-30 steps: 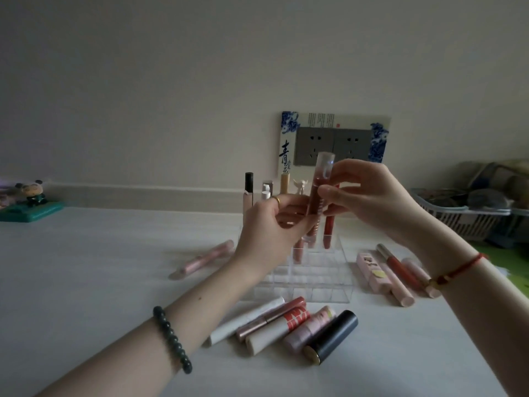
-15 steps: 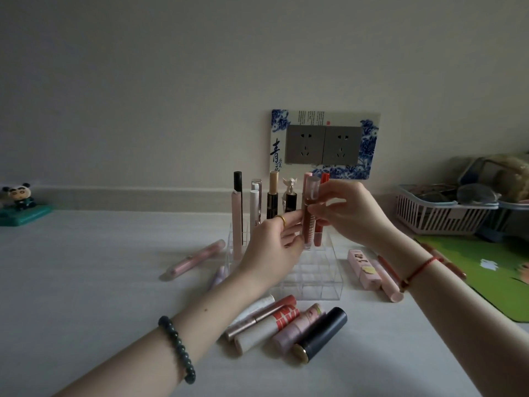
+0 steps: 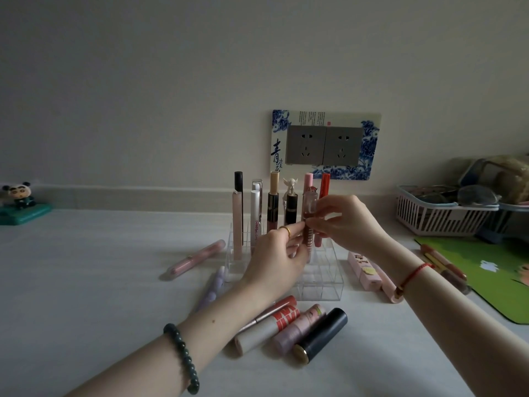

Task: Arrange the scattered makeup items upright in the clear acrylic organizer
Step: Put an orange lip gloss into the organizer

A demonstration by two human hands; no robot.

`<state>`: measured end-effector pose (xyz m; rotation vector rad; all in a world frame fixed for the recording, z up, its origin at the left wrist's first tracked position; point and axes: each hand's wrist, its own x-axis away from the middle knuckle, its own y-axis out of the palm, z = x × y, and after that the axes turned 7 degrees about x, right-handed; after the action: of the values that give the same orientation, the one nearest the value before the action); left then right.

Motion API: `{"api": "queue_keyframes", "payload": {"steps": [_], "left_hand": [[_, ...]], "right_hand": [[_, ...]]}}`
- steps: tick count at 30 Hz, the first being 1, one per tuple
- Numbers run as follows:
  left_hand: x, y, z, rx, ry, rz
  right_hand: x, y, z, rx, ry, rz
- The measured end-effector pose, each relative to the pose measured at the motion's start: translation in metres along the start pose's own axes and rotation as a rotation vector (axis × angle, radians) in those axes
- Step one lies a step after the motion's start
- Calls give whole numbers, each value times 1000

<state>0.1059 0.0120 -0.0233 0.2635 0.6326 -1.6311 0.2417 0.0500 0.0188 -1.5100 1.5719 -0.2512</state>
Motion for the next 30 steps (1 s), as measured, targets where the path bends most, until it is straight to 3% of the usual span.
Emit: {"api": "queue_keyframes", "payload": {"steps": [13, 19, 25, 30], "left_hand": [[2, -2, 5, 34, -22, 4], [2, -16, 14, 24, -14, 34], [4, -56, 24, -15, 35, 95], [5, -113, 8, -65, -45, 226]], "right_hand": [[-3, -17, 1, 35, 42, -84], [4, -68, -3, -6, 48, 24], [16, -95, -5, 9, 40, 65], [21, -86, -27, 38, -37, 23]]}}
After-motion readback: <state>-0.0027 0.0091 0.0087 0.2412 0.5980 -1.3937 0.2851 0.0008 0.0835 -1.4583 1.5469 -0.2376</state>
